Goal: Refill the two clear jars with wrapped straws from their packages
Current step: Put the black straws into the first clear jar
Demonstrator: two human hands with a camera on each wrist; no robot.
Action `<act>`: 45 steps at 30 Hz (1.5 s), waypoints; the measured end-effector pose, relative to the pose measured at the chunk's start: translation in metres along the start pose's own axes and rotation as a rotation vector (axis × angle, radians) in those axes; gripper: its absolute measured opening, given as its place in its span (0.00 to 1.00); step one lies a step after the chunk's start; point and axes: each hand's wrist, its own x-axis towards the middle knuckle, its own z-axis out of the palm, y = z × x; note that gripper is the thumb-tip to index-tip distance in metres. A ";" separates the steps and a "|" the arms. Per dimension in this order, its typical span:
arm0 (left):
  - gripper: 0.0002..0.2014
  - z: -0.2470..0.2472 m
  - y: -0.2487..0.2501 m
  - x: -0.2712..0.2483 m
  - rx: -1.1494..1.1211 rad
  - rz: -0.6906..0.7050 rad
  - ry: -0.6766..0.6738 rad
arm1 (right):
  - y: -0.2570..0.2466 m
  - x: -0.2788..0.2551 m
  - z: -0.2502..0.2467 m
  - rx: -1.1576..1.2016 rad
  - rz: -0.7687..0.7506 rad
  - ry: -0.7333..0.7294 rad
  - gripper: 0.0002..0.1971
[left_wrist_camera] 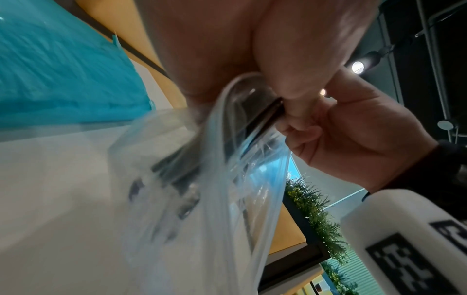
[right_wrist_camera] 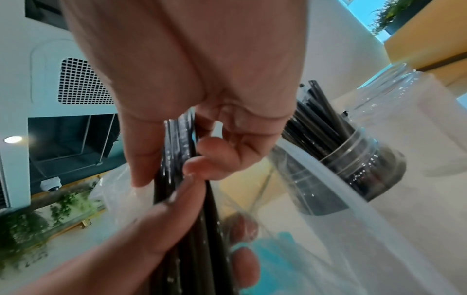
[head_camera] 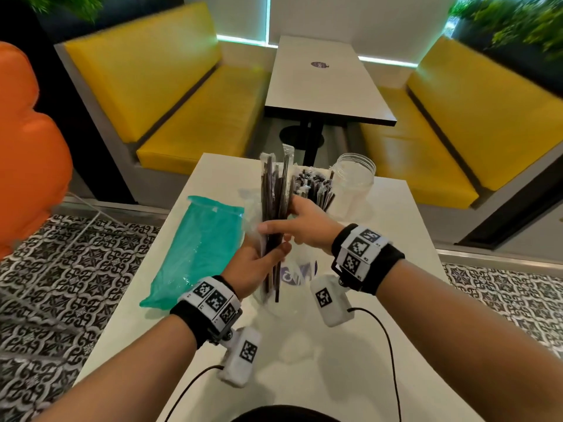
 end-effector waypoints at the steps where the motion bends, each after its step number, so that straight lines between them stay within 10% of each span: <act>1: 0.14 0.001 0.000 0.001 0.005 -0.010 -0.005 | -0.001 -0.001 -0.001 0.008 0.003 0.015 0.17; 7: 0.41 -0.001 0.001 0.004 -0.007 0.003 0.046 | -0.001 -0.010 -0.007 0.106 0.000 0.071 0.10; 21: 0.29 -0.007 0.007 0.002 0.053 0.009 0.125 | -0.006 0.001 -0.015 0.176 0.050 0.255 0.07; 32: 0.30 0.001 0.004 0.001 0.129 -0.052 -0.129 | -0.013 -0.001 -0.015 -0.112 0.015 0.064 0.06; 37: 0.08 0.001 0.008 0.003 0.290 -0.029 -0.159 | -0.016 0.003 -0.007 -0.279 0.018 0.061 0.13; 45: 0.38 -0.012 0.006 0.000 0.048 0.000 0.035 | -0.013 0.009 -0.017 -0.037 0.024 0.143 0.09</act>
